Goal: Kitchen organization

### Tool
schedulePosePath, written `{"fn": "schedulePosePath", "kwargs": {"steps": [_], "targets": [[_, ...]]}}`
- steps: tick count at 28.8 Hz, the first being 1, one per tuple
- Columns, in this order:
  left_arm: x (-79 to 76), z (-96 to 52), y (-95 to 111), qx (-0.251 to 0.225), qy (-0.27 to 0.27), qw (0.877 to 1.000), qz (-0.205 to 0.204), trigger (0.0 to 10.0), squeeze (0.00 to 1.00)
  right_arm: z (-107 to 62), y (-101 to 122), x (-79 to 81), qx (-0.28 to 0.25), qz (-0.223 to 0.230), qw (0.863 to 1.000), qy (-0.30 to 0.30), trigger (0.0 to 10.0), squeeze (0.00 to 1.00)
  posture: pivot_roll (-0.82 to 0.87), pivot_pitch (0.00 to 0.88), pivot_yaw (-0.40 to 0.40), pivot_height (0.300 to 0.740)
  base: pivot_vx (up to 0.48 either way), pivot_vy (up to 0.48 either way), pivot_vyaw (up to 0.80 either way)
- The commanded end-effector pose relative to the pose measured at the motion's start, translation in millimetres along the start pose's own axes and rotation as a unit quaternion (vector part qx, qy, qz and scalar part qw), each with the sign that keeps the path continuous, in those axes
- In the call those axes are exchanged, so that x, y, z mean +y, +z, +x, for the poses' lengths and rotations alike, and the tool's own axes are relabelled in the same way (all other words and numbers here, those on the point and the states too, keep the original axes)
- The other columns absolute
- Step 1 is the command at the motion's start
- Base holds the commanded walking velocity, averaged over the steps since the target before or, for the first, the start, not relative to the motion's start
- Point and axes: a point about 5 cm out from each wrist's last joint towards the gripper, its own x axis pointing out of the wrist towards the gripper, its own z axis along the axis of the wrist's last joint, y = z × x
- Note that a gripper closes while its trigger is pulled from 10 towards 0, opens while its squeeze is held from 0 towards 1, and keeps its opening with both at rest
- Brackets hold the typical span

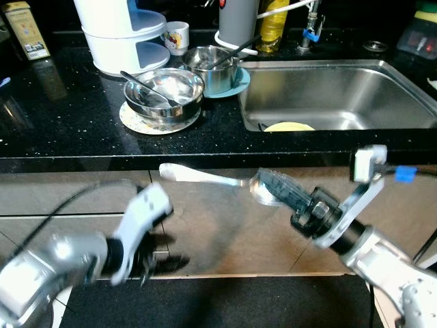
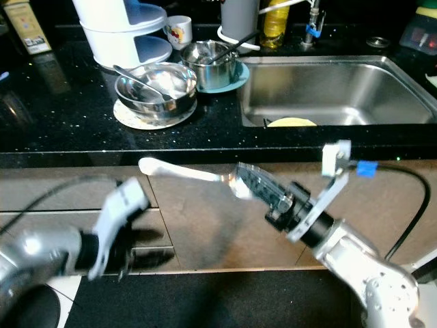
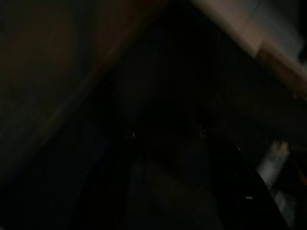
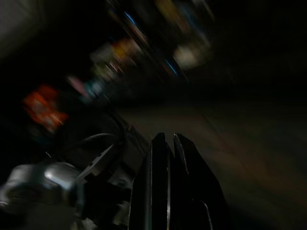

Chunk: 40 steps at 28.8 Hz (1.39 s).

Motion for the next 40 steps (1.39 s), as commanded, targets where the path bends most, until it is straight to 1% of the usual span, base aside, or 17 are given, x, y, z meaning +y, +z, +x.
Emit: {"fn": "schedulePosePath", "kwargs": {"steps": [1,2,3,4,6,8,11,13,16,17,19,21,24,25,29,33,40], "targets": [[-4.0,6.0,-16.2,0.038,0.008,0.999,-0.017,10.0,0.00,-6.0,-16.2,-7.9,0.049,-0.005,0.998,-0.026,10.0,0.00,0.00,0.246,0.027,0.740,0.000,0.000,0.00],[-6.8,10.0,-24.4,0.050,0.012,0.998,-0.027,10.0,0.00,-12.2,-26.8,-13.4,0.085,-0.014,0.995,-0.046,10.0,0.00,0.00,0.246,0.030,0.740,0.000,0.000,0.00],[-6.8,10.0,-24.4,0.050,0.012,0.998,-0.027,10.0,0.00,-12.2,-26.8,-13.4,0.085,-0.014,0.995,-0.046,10.0,0.00,0.00,0.246,0.030,0.740,0.000,0.000,0.00],[-8.6,13.4,-30.8,0.057,0.017,0.998,-0.034,10.0,0.00,-17.6,-36.1,-18.3,0.117,-0.023,0.991,-0.065,10.0,0.00,0.00,0.246,0.030,0.740,0.000,0.000,0.00],[-7.0,21.7,-47.5,0.077,0.050,0.995,-0.034,10.0,0.00,-28.7,-55.9,-30.0,0.182,-0.050,0.976,-0.108,10.0,0.00,0.00,0.243,0.032,0.740,0.000,0.000,0.00],[-3.3,29.4,-62.4,0.090,0.087,0.992,-0.025,10.0,0.00,-35.8,-69.8,-46.3,0.217,-0.087,0.957,-0.172,10.0,0.00,0.00,0.242,0.032,0.740,0.000,0.000,0.00],[5.4,39.7,-74.3,0.072,0.160,0.984,-0.015,10.0,0.00,-41.0,-81.1,-67.9,0.203,-0.120,0.935,-0.266,10.0,0.00,0.00,0.238,0.034,0.740,0.000,0.000,0.00],[14.1,45.9,-78.9,0.045,0.231,0.972,0.000,10.0,0.00,-43.4,-87.9,-78.2,0.194,-0.159,0.915,-0.315,10.0,0.00,0.00,0.233,0.035,0.740,0.000,0.000,0.00],[14.1,45.9,-78.9,0.045,0.231,0.972,0.000,10.0,0.00,-43.4,-87.9,-78.2,0.194,-0.159,0.915,-0.315,10.0,0.00,0.00,0.233,0.035,0.740,0.000,0.000,0.00],[15.2,49.7,-82.7,0.031,0.255,0.966,-0.015,10.0,0.00,-43.9,-92.7,-82.0,0.184,-0.169,0.908,-0.336,10.0,0.00,0.00,0.231,0.037,0.740,0.000,0.000,0.00],[10.8,58.9,-92.8,0.008,0.272,0.961,-0.055,10.0,0.00,-43.8,-106.5,-87.5,0.182,-0.206,0.890,-0.364,10.0,0.00,0.00,0.230,0.040,0.740,0.000,0.000,0.00],[4.8,65.8,-101.5,0.002,0.275,0.959,-0.066,10.0,0.00,-44.0,-117.7,-89.8,0.185,-0.229,0.876,-0.382,10.0,0.00,0.00,0.229,0.039,0.740,0.000,0.000,0.00],[0.3,69.7,-105.2,0.001,0.265,0.962,-0.070,10.0,0.00,-45.0,-123.6,-91.8,0.181,-0.233,0.870,-0.394,10.0,0.00,0.00,0.229,0.038,0.740,0.000,0.000,0.00],[-5.8,79.1,-117.2,-0.005,0.270,0.958,-0.101,10.0,0.00,-51.6,-140.5,-99.6,0.181,-0.246,0.847,-0.434,10.0,0.00,0.00,0.229,0.038,0.740,0.000,0.000,0.00],[-12.7,91.3,-138.5,-0.004,0.291,0.947,-0.135,10.0,0.00,-66.2,-174.3,-106.9,0.212,-0.263,0.814,-0.473,10.0,0.00,0.00,0.225,0.041,0.740,0.000,0.000,0.00],[-14.5,93.2,-152.0,0.014,0.308,0.941,-0.142,10.0,0.00,-74.3,-190.2,-106.0,0.228,-0.262,0.804,-0.483,10.0,0.00,0.00,0.217,0.044,0.740,0.000,0.000,0.00],[-12.6,94.7,-160.7,0.020,0.316,0.935,-0.157,10.0,0.00,-81.0,-205.5,-103.8,0.233,-0.264,0.800,-0.486,10.0,0.00,0.00,0.202,0.046,0.740,0.000,0.000,0.00]]}}
